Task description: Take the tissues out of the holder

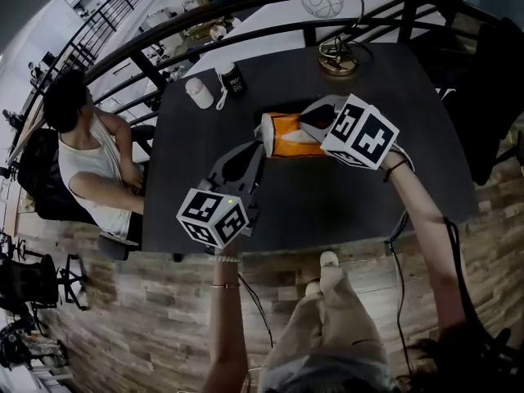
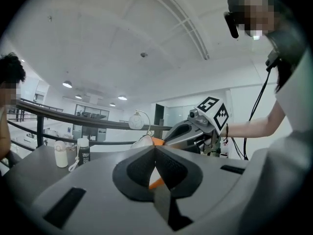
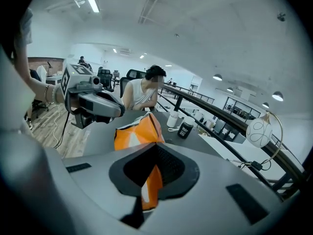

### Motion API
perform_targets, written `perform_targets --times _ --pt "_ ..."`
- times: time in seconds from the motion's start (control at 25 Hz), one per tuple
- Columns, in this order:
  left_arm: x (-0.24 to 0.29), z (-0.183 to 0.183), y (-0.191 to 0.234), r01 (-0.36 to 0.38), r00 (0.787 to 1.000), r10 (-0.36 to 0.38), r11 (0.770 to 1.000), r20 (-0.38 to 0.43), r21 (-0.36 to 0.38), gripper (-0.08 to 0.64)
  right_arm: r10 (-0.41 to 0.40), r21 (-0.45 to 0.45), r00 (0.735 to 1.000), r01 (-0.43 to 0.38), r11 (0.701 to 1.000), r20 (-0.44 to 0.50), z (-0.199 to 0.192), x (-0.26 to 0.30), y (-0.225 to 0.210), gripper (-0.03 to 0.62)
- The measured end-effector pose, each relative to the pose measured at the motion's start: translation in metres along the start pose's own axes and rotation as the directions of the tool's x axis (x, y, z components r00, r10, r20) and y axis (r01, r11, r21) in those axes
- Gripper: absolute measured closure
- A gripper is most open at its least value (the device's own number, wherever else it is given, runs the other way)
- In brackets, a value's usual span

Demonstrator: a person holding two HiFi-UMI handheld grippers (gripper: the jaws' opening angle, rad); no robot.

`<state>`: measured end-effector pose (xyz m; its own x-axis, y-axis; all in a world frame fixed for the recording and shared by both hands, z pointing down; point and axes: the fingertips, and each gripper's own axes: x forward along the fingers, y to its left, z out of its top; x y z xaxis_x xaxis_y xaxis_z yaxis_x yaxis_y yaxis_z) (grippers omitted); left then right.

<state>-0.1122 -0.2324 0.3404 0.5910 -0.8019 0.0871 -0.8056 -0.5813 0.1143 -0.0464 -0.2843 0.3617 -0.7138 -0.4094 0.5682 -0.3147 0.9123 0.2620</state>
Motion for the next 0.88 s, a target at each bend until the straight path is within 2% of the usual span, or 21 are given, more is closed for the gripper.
perform_targets --times 0.48,0.88 --pt "-0.034 -0.046 -0.016 -0.045 0.997 0.042 0.998 -0.058 -0.045 0.552 0.103 0.068 0.995 -0.102 0.992 -0.011 -0.04 0.011 0.062 0.577" --pt "-0.03 -0.094 -0.023 -0.044 0.992 0.037 0.997 -0.124 -0.06 0.552 0.153 0.122 0.988 -0.15 0.981 -0.017 -0.077 0.036 0.08 0.577"
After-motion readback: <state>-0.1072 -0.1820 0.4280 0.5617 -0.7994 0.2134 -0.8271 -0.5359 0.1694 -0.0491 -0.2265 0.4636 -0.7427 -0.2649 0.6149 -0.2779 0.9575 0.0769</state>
